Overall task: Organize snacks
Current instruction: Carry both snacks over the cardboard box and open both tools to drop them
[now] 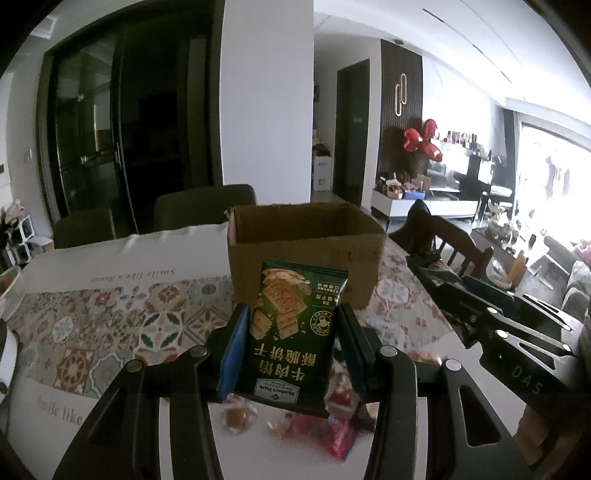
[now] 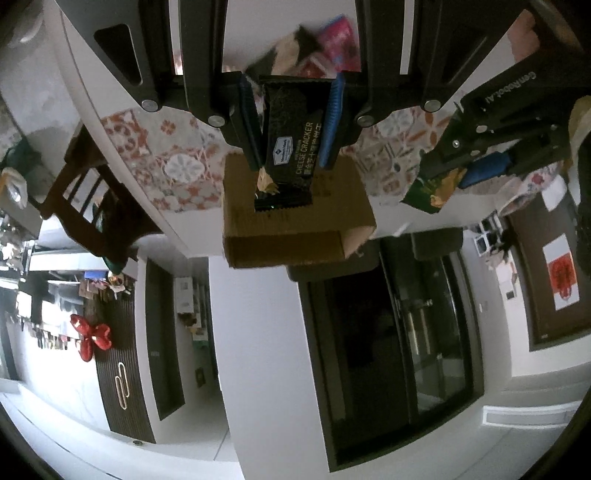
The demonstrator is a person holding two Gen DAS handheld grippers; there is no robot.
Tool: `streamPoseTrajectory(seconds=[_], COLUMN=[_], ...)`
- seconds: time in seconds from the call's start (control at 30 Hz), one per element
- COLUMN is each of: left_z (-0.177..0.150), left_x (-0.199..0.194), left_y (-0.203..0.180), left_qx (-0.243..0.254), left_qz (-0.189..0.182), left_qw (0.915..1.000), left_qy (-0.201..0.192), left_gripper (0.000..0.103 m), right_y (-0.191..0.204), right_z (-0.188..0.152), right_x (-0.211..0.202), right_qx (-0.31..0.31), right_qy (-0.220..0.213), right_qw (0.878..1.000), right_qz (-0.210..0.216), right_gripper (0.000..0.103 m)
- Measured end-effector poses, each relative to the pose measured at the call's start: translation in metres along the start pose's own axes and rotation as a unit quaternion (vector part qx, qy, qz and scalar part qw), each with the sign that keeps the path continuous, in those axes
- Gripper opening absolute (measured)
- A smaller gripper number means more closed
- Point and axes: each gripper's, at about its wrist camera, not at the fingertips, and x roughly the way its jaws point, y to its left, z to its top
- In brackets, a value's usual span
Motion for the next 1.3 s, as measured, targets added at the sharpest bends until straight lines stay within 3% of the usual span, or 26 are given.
streamPoseTrajectory(seconds=[0.5, 0.9, 1.2, 1.23, 1.3], left_z=[0.068, 0.104, 0.114, 0.114, 0.117], left_x=[0.067, 0.152, 0.196, 0.199, 0.201], left_y=[0.017, 0.022, 0.021, 0.021, 0.023], left_qx=[-0.001, -0.001, -0.003, -0.006, -0.008], left_qz=[0.015, 0.009, 0.005, 0.005, 0.008], left_qw=[0.9997, 0.9996, 0.9981, 0.9981, 0.9983], left_qy=[-0.020, 0.025, 0.061, 0.061, 0.058], left_gripper=[0.047, 0.047, 0.047, 0.048, 0.070], right_y=[-0.017, -0.030, -0.041, -0.041, -0.041], right_z=[0.068, 0.110, 0.116, 0.116, 0.115], right_x=[0.068, 0.136, 0.178, 0.182, 0.187], right_qx=[0.008, 0.005, 0.010, 0.009, 0.008], right_qy=[-0.029, -0.011, 0.022, 0.026, 0.028], right_qw=[1.000, 1.000, 1.000, 1.000, 1.000], right_qz=[0.004, 0.005, 0.002, 0.002, -0.001], right_gripper=[0.033, 0.033, 0.033, 0.033, 0.033])
